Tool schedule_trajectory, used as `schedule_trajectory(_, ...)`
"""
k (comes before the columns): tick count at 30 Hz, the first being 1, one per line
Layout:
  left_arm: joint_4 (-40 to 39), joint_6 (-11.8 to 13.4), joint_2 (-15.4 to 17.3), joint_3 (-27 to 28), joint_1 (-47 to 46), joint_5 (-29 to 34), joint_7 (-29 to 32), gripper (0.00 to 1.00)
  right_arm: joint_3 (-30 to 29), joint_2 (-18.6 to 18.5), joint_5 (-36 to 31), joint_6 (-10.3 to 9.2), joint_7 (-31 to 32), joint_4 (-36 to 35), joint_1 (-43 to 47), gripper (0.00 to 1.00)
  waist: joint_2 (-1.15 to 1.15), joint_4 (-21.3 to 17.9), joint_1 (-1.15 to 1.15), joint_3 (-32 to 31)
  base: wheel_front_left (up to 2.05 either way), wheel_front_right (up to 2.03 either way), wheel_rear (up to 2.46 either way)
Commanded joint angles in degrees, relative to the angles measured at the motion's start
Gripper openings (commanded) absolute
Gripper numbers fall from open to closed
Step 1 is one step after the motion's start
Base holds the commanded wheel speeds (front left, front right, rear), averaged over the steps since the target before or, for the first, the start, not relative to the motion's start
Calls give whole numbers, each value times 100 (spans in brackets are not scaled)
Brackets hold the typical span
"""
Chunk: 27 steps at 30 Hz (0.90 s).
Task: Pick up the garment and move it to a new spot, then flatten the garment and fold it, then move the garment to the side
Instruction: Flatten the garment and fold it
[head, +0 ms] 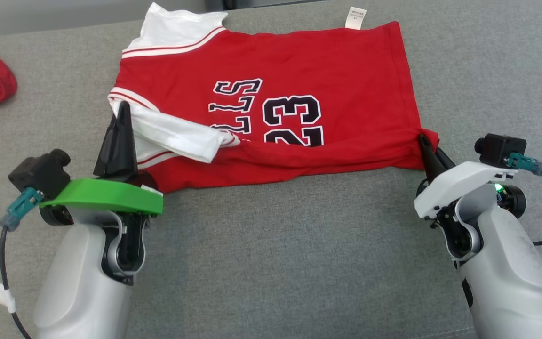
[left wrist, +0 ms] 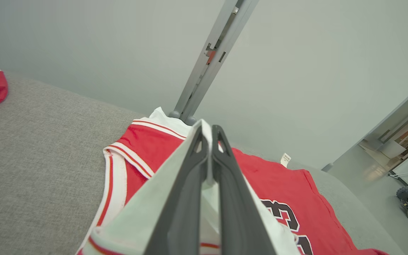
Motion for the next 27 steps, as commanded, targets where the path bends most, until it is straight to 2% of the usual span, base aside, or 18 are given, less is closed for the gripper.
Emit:
schedule_trajectory(1, 117, -21, -19, 45, -168, 67, -63, 0, 29, -27, 44, -6, -77, 100, -110, 0, 0, -102, 0, 146, 0, 0, 0)
schedule_trajectory(9, 826, -119, -57, 252, -745, 236, -213, 0, 289, -26, 312, -6, -534, 781, -775, 0, 0, -165, 0, 396, 0, 0, 0)
schedule_trajectory(10, 875, -117, -72, 291, -815, 254, -212, 0, 320, -26, 333, -6, -603, 859, -857, 11, 0, -160, 0, 416, 0, 0, 0)
schedule_trajectory(11, 896, -126, -87, 347, -871, 272, -213, 0, 352, -26, 348, -6, -666, 918, -914, 29, 0, -155, 0, 432, 0, 0, 0)
schedule_trajectory(12, 927, -133, -108, 411, -930, 316, -215, 0, 402, -24, 362, -6, -768, 963, -985, 91, 0, -149, 0, 449, 0, 0, 0)
schedule_trajectory(13, 938, -139, -135, 481, -967, 338, -216, 0, 425, -26, 379, -6, -854, 1001, -1032, 100, 0, -144, 0, 460, 0, 0, 0)
schedule_trajectory(14, 958, -144, -186, 580, -1005, 355, -216, 0, 467, -27, 394, -6, -968, 1034, -1081, 100, 0, -140, 0, 469, 0, 0, 0)
schedule_trajectory(15, 975, -143, -218, 646, -1031, 385, -216, 6, 528, -23, 402, -6, -1063, 1040, -1118, 100, 0, -138, 0, 472, 0, 0, 0)
schedule_trajectory(16, 973, -148, -255, 731, -1065, 423, -213, 44, 577, -21, 428, -6, -1157, 1048, -1147, 100, 0, -137, 0, 472, 0, 0, 0)
schedule_trajectory(18, 988, -153, -302, 858, -1086, 453, -213, 100, 649, -28, 460, -6, -1301, 1039, -1167, 100, 0, -140, 0, 462, 0, 0, 0)
schedule_trajectory(22, 895, -159, -373, 824, -993, 429, -214, 100, 642, -27, 327, -6, -1486, 930, -1085, 100, 0, -145, 0, 408, 0, 0, 0)
schedule_trajectory(27, 592, -161, -372, 698, -699, 298, -214, 100, 254, -25, -202, -6, -1591, 534, -798, 100, 0, -123, 0, 289, 0, 0, 0)
